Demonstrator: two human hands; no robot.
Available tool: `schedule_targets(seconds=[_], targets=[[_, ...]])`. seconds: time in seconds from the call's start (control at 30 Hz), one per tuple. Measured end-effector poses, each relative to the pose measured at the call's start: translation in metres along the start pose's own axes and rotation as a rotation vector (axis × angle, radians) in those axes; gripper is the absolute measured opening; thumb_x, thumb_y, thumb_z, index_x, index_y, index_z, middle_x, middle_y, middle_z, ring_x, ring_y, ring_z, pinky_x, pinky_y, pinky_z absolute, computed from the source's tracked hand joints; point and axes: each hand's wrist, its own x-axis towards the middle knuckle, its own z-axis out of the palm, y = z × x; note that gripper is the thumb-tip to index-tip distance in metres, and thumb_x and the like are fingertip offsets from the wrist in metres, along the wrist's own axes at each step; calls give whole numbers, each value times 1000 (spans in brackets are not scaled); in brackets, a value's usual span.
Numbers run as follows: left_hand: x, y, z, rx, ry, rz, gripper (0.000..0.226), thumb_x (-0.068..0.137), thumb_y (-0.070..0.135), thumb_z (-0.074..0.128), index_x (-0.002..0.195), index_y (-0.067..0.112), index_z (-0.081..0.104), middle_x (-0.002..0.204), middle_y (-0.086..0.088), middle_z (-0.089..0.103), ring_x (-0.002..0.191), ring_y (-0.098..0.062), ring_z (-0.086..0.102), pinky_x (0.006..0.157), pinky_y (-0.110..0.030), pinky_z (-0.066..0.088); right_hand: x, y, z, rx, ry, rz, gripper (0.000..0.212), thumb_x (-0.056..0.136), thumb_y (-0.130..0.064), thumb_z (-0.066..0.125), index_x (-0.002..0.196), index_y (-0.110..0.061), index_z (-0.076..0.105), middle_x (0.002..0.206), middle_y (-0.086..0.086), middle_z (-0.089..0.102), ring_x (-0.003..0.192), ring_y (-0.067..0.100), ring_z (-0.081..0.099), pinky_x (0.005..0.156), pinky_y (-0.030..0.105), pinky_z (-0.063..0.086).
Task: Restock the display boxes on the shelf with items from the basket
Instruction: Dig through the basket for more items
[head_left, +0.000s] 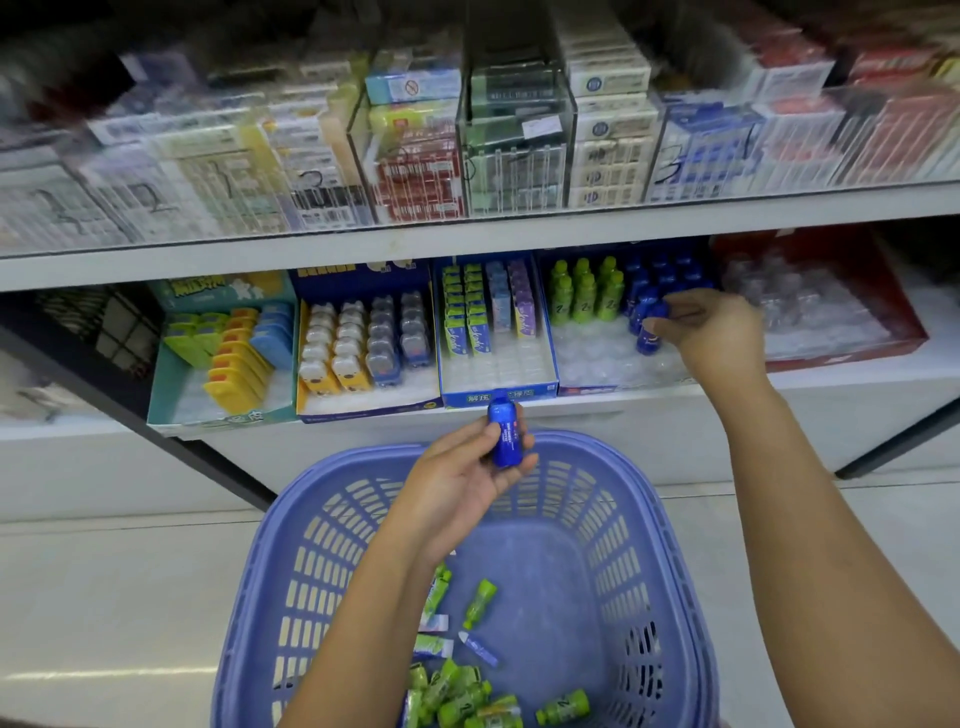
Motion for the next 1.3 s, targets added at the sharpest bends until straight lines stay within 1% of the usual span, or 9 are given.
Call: schedule_targets(seconds=[0.1,0.27,0.33,0.5,0.77,0.87,1.0,1.13,1.3], targets=[[-3,-1,-1,140,60,124,27,86,3,56,112,-1,60,95,-8,70,89,-16,67,86,-29,56,-22,-24,4,85,30,-56,22,80,-23,73,97,-10,68,83,7,65,72,17,59,70,27,48],[-7,0,3,602,265,417,29,78,-1,71,99,17,63,95,5,70,87,-2,66,79,-16,52,-75,-81,29,345,-705,-9,10,80,-24,72,90,-20,70,72,-1,70,60,7,65,63,20,56],[-9,-2,6,618,321,504,30,76,-2,74,97,16,62,94,4,69,86,-3,66,75,-15,52,-88,-90,38,365,-775,-3,13,77,-22,75,89,-18,71,71,-1,70,62,7,66,65,20,56],[-10,2,5,672,315,521,27,79,5,73,98,21,62,98,5,69,89,-4,66,76,-15,52,-93,-92,44,404,-662,-12,7,73,-13,79,76,-15,72,62,-1,69,58,5,64,59,15,52],[-5,1,4,716,235,511,26,87,11,66,107,28,64,102,11,72,95,-1,66,77,-10,49,-85,-96,30,393,-607,-59,11,71,-12,80,79,-16,73,74,5,72,66,10,67,70,22,58],[7,-2,6,1070,187,493,38,92,21,60,130,23,53,129,7,59,117,0,54,98,-13,41,-66,-86,14,335,-314,-74,15,73,-15,79,87,-18,73,74,3,71,61,5,61,69,21,53],[24,-4,9,1634,28,516,56,97,24,51,148,17,29,154,2,29,144,-12,18,112,-15,11,-29,-47,-28,69,148,-89,30,78,-22,74,104,-9,72,87,9,72,75,11,63,74,20,47],[36,-10,6,1914,-55,493,69,97,27,48,152,14,9,160,0,7,147,-14,2,116,-20,-4,-9,-10,-32,-101,163,-108,30,81,-17,71,108,-2,69,99,17,71,87,25,67,77,21,45],[39,-9,0,1892,-76,497,70,96,26,49,152,17,8,160,3,5,147,-11,0,116,-18,-3,0,11,-22,-80,96,-111,30,82,-12,71,108,1,68,103,21,70,93,32,66,89,41,51]])
